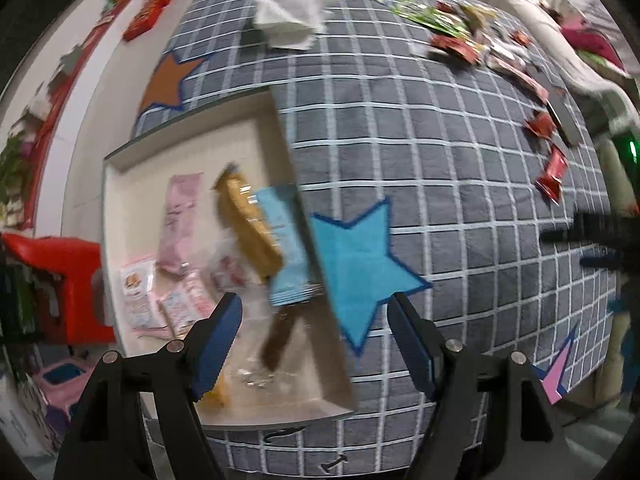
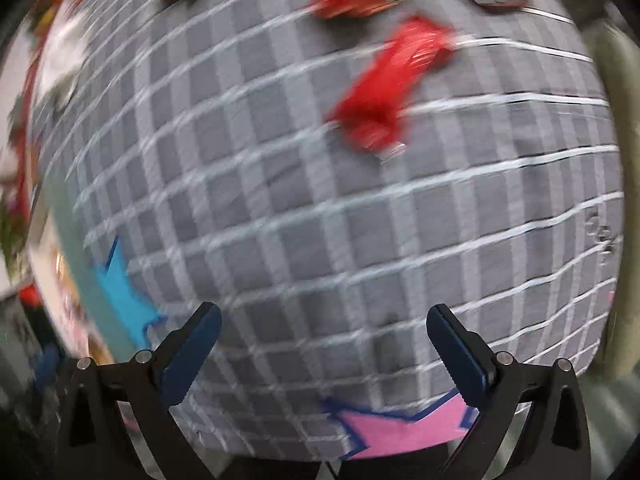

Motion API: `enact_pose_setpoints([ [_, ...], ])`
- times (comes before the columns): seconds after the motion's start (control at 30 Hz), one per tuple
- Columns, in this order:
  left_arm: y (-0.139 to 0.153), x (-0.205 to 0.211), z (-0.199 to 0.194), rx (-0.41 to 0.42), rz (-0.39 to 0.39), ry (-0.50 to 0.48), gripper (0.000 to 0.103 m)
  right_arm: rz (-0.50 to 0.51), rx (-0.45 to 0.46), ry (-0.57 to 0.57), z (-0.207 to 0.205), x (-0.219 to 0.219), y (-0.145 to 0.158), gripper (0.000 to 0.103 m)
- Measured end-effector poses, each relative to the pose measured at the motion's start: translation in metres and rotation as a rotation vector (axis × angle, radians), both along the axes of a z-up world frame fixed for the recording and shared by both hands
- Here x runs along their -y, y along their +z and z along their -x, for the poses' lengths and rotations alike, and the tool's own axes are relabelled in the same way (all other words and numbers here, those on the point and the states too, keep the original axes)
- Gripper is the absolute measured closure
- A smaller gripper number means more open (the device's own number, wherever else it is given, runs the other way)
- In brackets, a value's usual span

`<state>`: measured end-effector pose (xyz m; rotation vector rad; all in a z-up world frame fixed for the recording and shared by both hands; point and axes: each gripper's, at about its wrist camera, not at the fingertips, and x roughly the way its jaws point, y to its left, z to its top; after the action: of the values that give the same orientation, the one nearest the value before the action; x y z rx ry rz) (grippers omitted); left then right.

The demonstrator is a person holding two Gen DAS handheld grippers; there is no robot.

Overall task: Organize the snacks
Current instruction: 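Grasp a red wrapped bar with the right tool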

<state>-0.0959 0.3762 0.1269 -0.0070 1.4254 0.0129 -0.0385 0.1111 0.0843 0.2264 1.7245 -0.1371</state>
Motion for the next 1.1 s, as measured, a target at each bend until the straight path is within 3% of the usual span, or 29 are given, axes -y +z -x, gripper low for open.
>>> enact_pose_setpoints([
  [0.17, 0.003, 0.033, -0.008, -0.006, -0.007, -0.076, 0.025, 0.028, 0.081, -0.158, -0.039, 0.048, 0.004, 0.000],
  [0.33, 0.006, 0.059, -0.024, -0.005, -0.012, -0.131, 0.025, 0.069, 0.110, -0.131, -0.074, 0.059, -0.010, 0.001],
  [0.4, 0.008, 0.070, -0.035, 0.006, -0.009, -0.155, 0.025, 0.083, 0.107, -0.087, -0.079, 0.059, -0.013, 0.045],
  [0.43, 0.009, 0.076, -0.039, 0.013, -0.005, -0.164, 0.025, 0.124, 0.111, -0.046, -0.080, 0.058, -0.011, 0.054],
  [0.47, 0.011, 0.084, -0.047, 0.021, -0.001, -0.178, 0.025, 0.116, 0.121, -0.015, -0.085, 0.057, -0.010, 0.071],
  [0.5, 0.011, 0.093, -0.054, 0.027, 0.001, -0.192, 0.025, 0.115, 0.116, 0.036, -0.083, 0.055, -0.009, 0.075],
  [0.77, 0.008, 0.181, -0.119, 0.066, 0.096, -0.313, 0.025, 0.066, 0.092, 0.092, -0.013, 0.087, -0.011, 0.075],
  [0.97, -0.020, 0.268, -0.158, 0.101, 0.040, -0.485, 0.025, 0.036, 0.086, 0.083, 0.029, 0.111, -0.014, 0.075],
  [1.1, -0.042, 0.297, -0.176, 0.073, 0.027, -0.487, 0.025, 0.028, 0.097, 0.091, 0.046, 0.119, -0.018, 0.075],
])
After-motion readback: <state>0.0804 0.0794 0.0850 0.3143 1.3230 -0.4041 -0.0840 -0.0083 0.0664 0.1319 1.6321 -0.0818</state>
